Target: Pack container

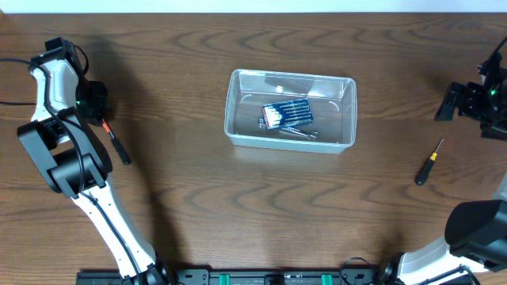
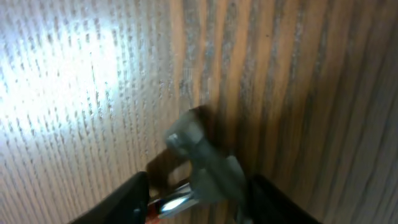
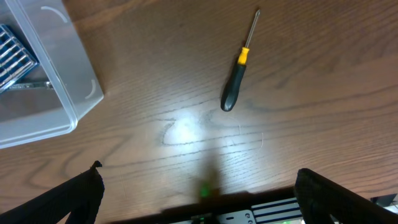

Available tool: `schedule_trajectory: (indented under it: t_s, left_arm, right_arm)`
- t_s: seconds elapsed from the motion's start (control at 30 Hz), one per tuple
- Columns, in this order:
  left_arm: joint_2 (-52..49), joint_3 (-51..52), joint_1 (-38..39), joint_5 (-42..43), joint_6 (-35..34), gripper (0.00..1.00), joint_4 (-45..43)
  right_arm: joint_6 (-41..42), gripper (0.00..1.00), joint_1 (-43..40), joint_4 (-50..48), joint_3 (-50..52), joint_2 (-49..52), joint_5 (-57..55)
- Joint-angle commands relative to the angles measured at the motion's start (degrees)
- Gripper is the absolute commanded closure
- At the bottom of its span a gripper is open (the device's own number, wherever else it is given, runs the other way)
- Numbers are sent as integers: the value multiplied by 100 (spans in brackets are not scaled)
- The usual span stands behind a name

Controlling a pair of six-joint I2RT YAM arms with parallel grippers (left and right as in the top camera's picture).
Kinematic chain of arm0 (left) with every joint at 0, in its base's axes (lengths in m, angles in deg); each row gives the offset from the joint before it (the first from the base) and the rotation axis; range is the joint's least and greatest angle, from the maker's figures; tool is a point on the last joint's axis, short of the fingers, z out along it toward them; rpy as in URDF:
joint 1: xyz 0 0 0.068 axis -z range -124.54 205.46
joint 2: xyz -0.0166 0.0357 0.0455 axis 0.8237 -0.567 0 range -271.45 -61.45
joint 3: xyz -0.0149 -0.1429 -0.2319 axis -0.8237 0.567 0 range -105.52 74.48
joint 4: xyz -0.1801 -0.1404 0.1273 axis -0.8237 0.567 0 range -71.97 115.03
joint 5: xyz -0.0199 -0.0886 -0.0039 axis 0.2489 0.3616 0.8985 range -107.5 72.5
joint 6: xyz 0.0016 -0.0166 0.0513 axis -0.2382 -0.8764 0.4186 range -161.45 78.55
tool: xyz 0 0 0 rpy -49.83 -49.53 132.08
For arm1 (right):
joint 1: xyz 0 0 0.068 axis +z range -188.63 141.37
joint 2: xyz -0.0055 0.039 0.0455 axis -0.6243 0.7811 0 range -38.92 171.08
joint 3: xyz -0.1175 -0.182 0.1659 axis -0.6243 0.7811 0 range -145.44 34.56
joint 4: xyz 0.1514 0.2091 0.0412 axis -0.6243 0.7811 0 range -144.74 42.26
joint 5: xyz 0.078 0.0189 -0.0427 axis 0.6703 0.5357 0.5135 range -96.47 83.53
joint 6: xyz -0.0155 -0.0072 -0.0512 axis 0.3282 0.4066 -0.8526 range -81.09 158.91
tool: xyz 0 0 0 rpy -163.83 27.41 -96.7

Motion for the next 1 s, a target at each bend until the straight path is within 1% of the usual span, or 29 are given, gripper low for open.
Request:
schedule_trajectory:
  t_s: [0.0,0.33,0.37,0.43,0.87,0.9,0.93,0.97]
  left_arm:
    - [-131,48,-13,-48,-17,59,68]
    - [-131,48,-13,-48,-17,59,122]
    - [-131,48,-13,-48,-17,60,125]
    - [-131,48,-13,-48,-17,65,140]
    - [-131,48,-13,-48,-17,67,164]
    - [-131,48,-13,-48,-17,67,164]
    - [-131,48,-13,-48,-17,71,164]
    - [-131,48,-13,-48,-17,72,164]
  right_arm:
    - [-4,1,63,20,13,-4,7]
    - [-4,1,63,20,13,-4,7]
    - [-4,1,63,20,13,-4,7]
    - [-4,1,63,20,13,-4,7]
    - [-4,1,63,20,13,-4,7]
    - [-4,1,63,20,15,-4,7]
    - [-7,1,63,20,13,-4,4]
    - [-4,1,63,20,13,-4,4]
